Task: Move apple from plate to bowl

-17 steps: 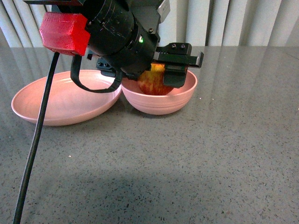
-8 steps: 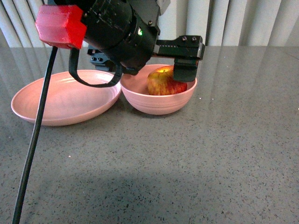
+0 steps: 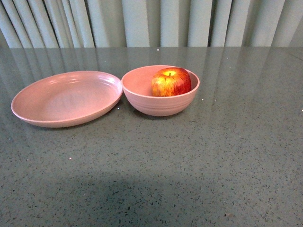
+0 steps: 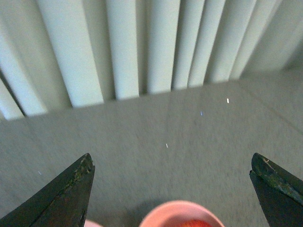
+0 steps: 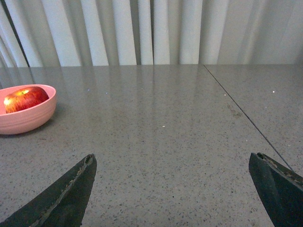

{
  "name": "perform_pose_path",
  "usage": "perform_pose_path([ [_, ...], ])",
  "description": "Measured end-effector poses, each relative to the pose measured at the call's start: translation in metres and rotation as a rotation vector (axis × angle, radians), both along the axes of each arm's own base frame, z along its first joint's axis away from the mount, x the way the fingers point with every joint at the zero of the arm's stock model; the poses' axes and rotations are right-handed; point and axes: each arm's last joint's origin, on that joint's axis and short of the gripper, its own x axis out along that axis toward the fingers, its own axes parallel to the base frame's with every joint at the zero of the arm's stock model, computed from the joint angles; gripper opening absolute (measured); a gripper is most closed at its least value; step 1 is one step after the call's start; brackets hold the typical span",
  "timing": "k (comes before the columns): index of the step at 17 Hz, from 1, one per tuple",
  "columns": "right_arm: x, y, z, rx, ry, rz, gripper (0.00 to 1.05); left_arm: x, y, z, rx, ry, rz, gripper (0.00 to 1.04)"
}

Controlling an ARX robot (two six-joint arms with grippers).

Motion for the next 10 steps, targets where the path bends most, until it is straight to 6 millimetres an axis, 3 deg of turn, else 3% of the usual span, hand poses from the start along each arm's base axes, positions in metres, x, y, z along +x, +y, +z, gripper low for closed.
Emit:
perform_pose_path([
  [2, 0.0, 0.0, 0.0, 0.0, 0.0, 0.0, 0.98, -0.019, 0.021, 0.031, -0.035, -0.109, 0.034, 0.98],
  [6, 0.0, 0.0, 0.0, 0.0, 0.0, 0.0, 0.98, -0.074, 0.073, 0.068, -0.03, -0.264, 0.14, 0.98],
  [7, 0.0, 0.0, 0.0, 0.0, 0.001, 0.0, 0.98, -0.119, 0.112, 0.02, 0.006, -0.203, 0.364, 0.67],
  [8, 0.0, 0.0, 0.0, 0.0, 0.0, 0.0, 0.98, -0.132, 0.12, -0.004, 0.001, -0.217, 0.384, 0.52],
  [10, 0.0, 0.0, 0.0, 0.0, 0.0, 0.0, 0.98, -0.144, 0.124, -0.038, 0.006, -0.2, 0.366, 0.34],
])
